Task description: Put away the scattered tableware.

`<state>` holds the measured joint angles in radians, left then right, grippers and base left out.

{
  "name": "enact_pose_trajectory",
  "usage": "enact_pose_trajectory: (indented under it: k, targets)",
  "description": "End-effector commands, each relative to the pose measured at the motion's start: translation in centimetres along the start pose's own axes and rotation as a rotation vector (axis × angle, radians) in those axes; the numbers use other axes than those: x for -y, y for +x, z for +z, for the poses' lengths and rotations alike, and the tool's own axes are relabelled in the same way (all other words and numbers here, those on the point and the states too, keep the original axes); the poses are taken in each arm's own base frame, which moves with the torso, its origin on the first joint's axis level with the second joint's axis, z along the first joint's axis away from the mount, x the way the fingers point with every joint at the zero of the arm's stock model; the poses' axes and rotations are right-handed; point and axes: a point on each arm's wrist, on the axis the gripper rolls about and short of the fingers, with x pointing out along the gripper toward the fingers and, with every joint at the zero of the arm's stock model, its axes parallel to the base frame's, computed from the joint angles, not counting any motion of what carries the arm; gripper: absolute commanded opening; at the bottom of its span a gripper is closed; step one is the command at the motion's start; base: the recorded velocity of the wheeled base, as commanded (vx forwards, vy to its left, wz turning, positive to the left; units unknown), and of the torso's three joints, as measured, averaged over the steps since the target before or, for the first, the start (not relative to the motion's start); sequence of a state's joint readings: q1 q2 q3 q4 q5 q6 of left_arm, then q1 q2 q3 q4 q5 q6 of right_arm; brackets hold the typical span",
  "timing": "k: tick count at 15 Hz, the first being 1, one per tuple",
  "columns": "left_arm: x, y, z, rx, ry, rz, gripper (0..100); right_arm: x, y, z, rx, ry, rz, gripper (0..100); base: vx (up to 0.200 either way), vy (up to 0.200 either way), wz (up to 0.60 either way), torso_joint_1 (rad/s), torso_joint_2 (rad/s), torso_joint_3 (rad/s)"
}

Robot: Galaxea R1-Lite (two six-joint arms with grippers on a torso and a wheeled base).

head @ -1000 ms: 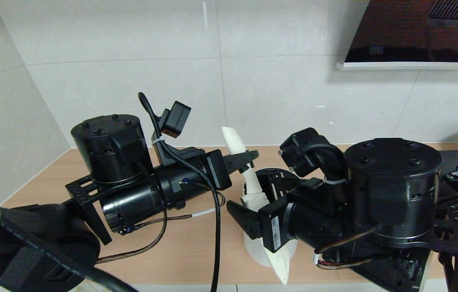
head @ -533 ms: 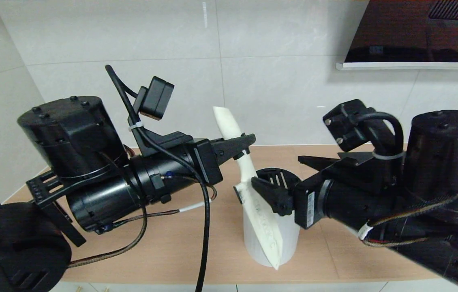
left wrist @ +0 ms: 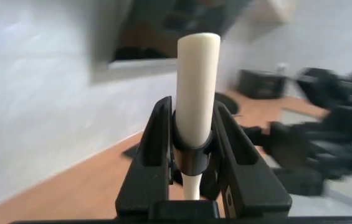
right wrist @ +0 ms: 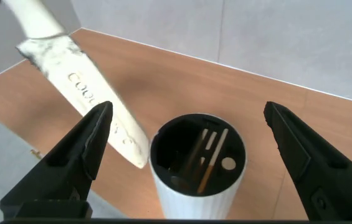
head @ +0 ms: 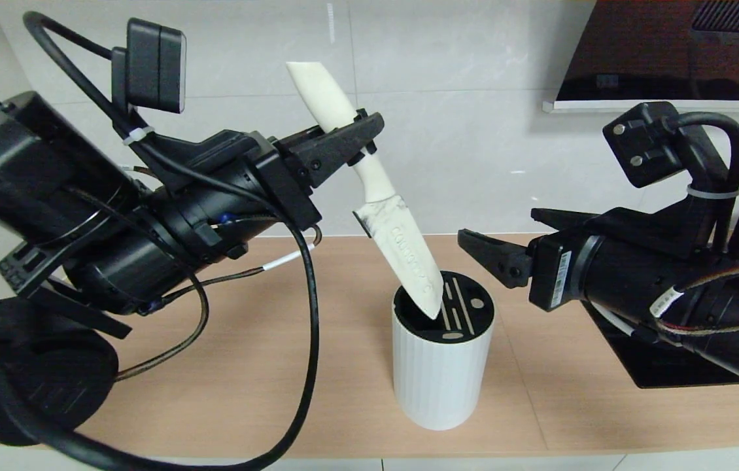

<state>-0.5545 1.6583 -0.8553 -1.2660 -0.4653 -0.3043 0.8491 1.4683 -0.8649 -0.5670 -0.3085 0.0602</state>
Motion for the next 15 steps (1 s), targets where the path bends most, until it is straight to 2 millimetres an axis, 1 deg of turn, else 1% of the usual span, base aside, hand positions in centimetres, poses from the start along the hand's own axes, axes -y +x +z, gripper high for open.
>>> enact_pose_trajectory:
  k: [1, 2, 4, 8, 12, 15]
  targets:
    - [-0.6, 0.3, -1.3, -0.01, -0.003, -0.002, 0, 0.1, 0.1, -0.1, -0.002, -0.001, -0.004, 100, 0.0, 0.0, 0.0, 0.0, 0.0, 0.0]
    - [-1.3, 0.7, -2.6, 0.008, 0.027, -0.011, 0, 0.5, 0.2, -0.1, -0.004, -0.001, -0.019, 100, 0.0, 0.0, 0.0, 0.0, 0.0, 0.0]
    - [-1.8, 1.2, -3.6, 0.038, 0.094, -0.021, 0, 0.5, 0.5, -0.4, -0.014, -0.021, -0.023, 100, 0.0, 0.0, 0.0, 0.0, 0.0, 0.0]
    - [-2.1, 1.2, -4.4, 0.015, 0.149, -0.014, 0, 0.6, 0.6, -0.5, -0.017, -0.025, -0.029, 100, 0.0, 0.0, 0.0, 0.0, 0.0, 0.0]
    - [-3.0, 1.3, -6.0, -0.026, 0.193, 0.004, 0, 0.5, 0.8, -0.7, -0.026, -0.028, -0.031, 100, 0.0, 0.0, 0.0, 0.0, 0.0, 0.0]
    - [-3.1, 1.3, -6.4, -0.037, 0.205, 0.006, 0, 0.5, 1.0, -1.0, -0.036, -0.031, -0.032, 100, 0.0, 0.0, 0.0, 0.0, 0.0, 0.0]
